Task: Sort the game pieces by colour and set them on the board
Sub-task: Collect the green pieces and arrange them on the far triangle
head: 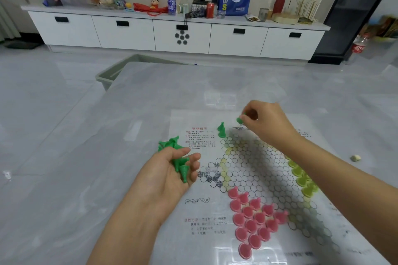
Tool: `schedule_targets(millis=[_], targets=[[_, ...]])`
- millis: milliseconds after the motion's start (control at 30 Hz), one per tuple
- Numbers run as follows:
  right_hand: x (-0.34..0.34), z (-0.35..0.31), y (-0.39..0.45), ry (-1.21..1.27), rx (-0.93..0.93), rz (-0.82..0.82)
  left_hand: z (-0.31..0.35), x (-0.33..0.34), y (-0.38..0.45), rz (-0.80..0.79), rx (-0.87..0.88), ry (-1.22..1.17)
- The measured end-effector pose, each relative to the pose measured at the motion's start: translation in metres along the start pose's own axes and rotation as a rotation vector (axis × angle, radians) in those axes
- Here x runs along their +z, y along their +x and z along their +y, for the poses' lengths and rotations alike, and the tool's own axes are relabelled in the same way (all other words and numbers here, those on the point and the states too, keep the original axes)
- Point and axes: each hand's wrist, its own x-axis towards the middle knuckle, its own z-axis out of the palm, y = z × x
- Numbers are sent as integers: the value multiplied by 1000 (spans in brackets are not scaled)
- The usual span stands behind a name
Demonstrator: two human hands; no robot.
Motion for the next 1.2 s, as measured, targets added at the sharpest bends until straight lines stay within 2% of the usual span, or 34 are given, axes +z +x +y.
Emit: schedule_targets(millis=[67, 167, 233, 333, 467, 667, 900, 1200], targets=[[6, 15, 1, -128, 36, -79, -2, 3, -1, 21, 12, 31], [17, 22, -2, -135, 29, -128, -4, 7, -2, 36, 83, 79], [18, 22, -3, -66, 25, -122, -5, 7, -3, 58, 181, 242], [18, 23, -4, -35, 17, -134, -12, 4, 0, 115, 387, 625], [18, 22, 0, -33, -5, -176, -16, 3, 2, 112, 499, 740], [28, 17, 4, 18, -42, -118, -15, -1, 6, 165, 623, 948], [34, 17, 5, 31, -74, -131, -14, -2, 7, 212, 588, 960], [35, 17, 5, 12, -86, -140, -8, 7, -1, 229, 381, 599]])
